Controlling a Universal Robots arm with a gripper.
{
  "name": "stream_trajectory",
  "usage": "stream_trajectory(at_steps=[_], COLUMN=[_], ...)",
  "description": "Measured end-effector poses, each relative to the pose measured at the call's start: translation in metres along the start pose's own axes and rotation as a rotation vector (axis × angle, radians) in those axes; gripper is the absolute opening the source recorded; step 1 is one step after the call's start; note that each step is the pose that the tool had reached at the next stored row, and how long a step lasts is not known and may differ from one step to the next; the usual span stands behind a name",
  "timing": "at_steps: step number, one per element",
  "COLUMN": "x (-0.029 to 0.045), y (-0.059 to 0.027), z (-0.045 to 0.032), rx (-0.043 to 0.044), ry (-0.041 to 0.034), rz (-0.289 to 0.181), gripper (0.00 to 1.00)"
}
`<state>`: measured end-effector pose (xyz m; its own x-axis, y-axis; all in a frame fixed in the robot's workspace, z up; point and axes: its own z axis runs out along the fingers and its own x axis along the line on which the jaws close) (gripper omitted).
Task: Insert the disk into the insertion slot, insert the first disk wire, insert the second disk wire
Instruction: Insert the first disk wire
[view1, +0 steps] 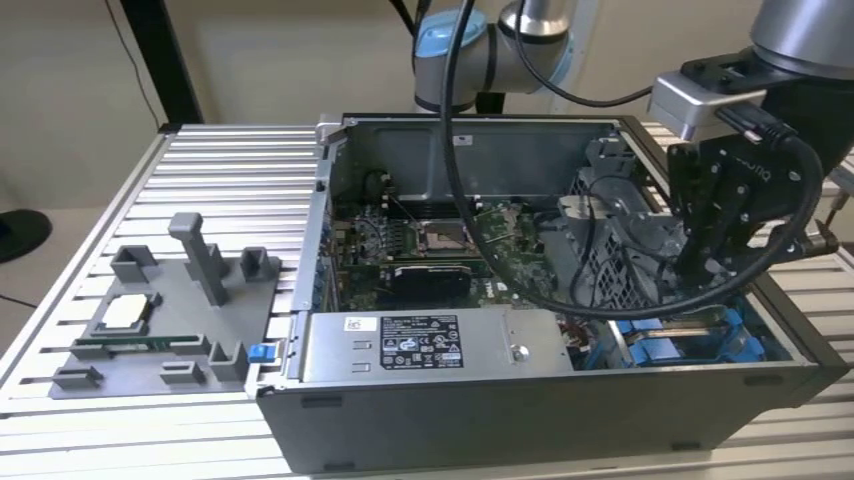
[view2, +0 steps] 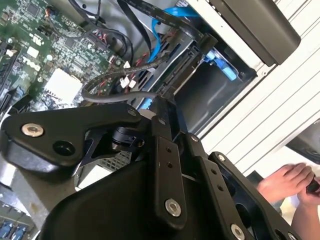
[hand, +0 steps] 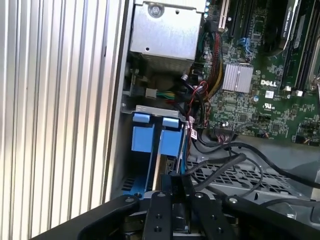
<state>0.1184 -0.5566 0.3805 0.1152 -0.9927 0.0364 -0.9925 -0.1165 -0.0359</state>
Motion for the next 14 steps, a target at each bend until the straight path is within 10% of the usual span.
stream_trajectory(at_steps=[14], x=[0.0111], y=[-0.0057], z=[0.0022], rx=[-0.0771], ry=[-0.0090], rz=[-0.001], gripper=[0.00])
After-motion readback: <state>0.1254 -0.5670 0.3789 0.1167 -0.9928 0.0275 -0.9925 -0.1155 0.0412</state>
